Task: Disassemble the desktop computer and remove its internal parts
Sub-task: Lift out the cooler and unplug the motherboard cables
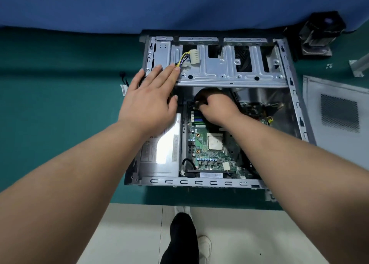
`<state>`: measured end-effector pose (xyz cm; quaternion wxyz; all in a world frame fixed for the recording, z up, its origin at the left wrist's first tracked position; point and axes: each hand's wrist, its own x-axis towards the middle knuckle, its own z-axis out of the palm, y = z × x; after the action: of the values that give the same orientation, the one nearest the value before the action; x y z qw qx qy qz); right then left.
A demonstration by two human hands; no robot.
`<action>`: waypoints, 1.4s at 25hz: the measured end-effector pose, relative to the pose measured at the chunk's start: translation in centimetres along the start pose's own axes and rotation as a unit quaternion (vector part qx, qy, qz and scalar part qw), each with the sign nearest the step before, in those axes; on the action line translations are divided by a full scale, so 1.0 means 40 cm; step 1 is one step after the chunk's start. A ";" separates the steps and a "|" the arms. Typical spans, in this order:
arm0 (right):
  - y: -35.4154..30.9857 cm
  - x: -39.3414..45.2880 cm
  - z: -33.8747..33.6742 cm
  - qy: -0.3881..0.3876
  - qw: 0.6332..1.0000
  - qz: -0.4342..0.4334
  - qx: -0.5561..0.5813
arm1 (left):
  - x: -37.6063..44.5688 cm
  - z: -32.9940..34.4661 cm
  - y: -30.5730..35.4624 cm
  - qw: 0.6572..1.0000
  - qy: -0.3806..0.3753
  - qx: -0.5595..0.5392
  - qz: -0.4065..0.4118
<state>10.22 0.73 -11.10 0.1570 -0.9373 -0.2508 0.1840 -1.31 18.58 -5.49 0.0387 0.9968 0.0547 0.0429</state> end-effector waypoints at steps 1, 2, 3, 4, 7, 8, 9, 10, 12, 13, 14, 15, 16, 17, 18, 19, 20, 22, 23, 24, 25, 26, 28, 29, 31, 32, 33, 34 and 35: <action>-0.005 0.022 0.013 -0.008 1.000 0.005 0.006 | 0.000 0.002 0.000 1.000 0.003 0.001 0.000; -0.008 0.034 0.026 -0.010 1.000 0.010 0.009 | -0.001 0.002 0.000 1.000 0.004 0.002 -0.001; -0.009 0.036 0.038 -0.002 1.000 0.015 0.021 | -0.001 0.002 0.000 1.000 0.004 0.002 -0.001; -0.007 0.034 0.049 0.009 0.999 0.018 0.039 | 0.000 0.003 -0.002 1.000 0.004 0.002 -0.002; 0.001 0.034 0.067 0.026 0.997 0.014 0.065 | -0.002 0.002 -0.003 1.000 0.001 0.003 -0.003; 0.002 0.035 0.069 0.031 0.997 0.016 0.063 | -0.002 0.000 -0.002 1.000 0.001 0.002 -0.003; 0.000 0.037 0.070 0.038 0.997 0.020 0.064 | -0.001 -0.001 -0.001 1.000 0.002 -0.001 -0.003; -0.003 0.036 0.073 0.041 0.997 0.024 0.064 | -0.001 -0.002 -0.001 1.000 0.002 -0.004 -0.005; -0.007 0.034 0.077 0.042 0.997 0.024 0.065 | -0.001 -0.002 -0.002 1.000 0.003 -0.007 -0.005; -0.007 0.032 0.078 0.040 0.996 0.027 0.071 | -0.001 -0.003 -0.002 1.000 0.004 -0.008 -0.005; -0.005 0.032 0.077 0.037 0.996 0.033 0.080 | -0.001 -0.003 -0.002 1.000 0.004 -0.009 -0.005; -0.005 0.032 0.076 0.036 0.994 0.040 0.090 | -0.001 -0.004 -0.002 1.000 0.005 -0.009 -0.004; -0.005 0.034 0.074 0.035 0.993 0.046 0.099 | 0.000 -0.004 -0.001 1.000 0.005 -0.009 -0.004; -0.006 0.036 0.075 0.033 0.993 0.050 0.105 | 0.000 -0.004 0.000 1.000 0.004 -0.010 -0.005; -0.009 0.038 0.077 0.036 0.992 0.053 0.109 | 0.000 -0.003 0.000 1.000 0.004 -0.010 -0.006; -0.012 0.041 0.078 0.041 0.990 0.057 0.122 | 0.001 -0.002 -0.001 1.000 0.004 -0.012 -0.007; -0.013 0.041 0.078 0.052 0.984 0.064 0.159 | 0.001 -0.002 -0.004 1.000 0.004 -0.015 -0.007; -0.007 0.047 0.075 0.080 0.958 0.080 0.264 | 0.002 -0.002 -0.005 1.000 0.004 -0.020 -0.005; 0.000 0.051 0.075 0.079 0.951 0.082 0.287 | 0.002 -0.001 -0.004 1.000 0.004 -0.019 -0.005; 0.003 0.050 0.077 0.068 0.954 0.080 0.281 | 0.001 -0.001 -0.003 1.000 0.004 -0.018 -0.004; 0.005 0.047 0.079 0.054 0.959 0.081 0.266 | 0.001 0.000 -0.002 1.000 0.004 -0.016 -0.005; 0.005 0.042 0.082 0.051 0.961 0.080 0.258 | 0.001 0.000 -0.002 1.000 0.004 -0.015 -0.006; 0.000 0.030 0.083 0.052 0.961 0.073 0.262 | -0.001 0.001 -0.004 1.000 0.005 -0.015 -0.008; -0.004 0.020 0.076 0.048 0.963 0.067 0.259 | -0.001 0.001 -0.004 1.000 0.005 -0.016 -0.008; -0.008 -0.004 0.042 0.017 0.972 0.051 0.229 | 0.001 0.000 -0.001 1.000 0.006 -0.019 -0.006; -0.008 -0.020 0.020 -0.003 0.978 0.048 0.205 | 0.000 -0.001 0.001 1.000 0.005 -0.020 -0.007; -0.009 -0.041 -0.003 -0.021 0.982 0.046 0.184 | -0.001 -0.001 0.001 1.000 0.004 -0.020 -0.007; -0.007 -0.068 -0.027 -0.034 0.984 0.041 0.168 | -0.002 -0.002 0.002 1.000 0.003 -0.020 -0.008; -0.004 -0.098 -0.048 -0.041 0.986 0.037 0.157 | -0.003 -0.002 0.001 1.000 0.002 -0.019 -0.008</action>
<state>7.79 -1.58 -8.30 0.2845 -0.9015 -0.1905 0.2647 -1.43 18.51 -5.40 0.0580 0.9954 0.0618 0.0453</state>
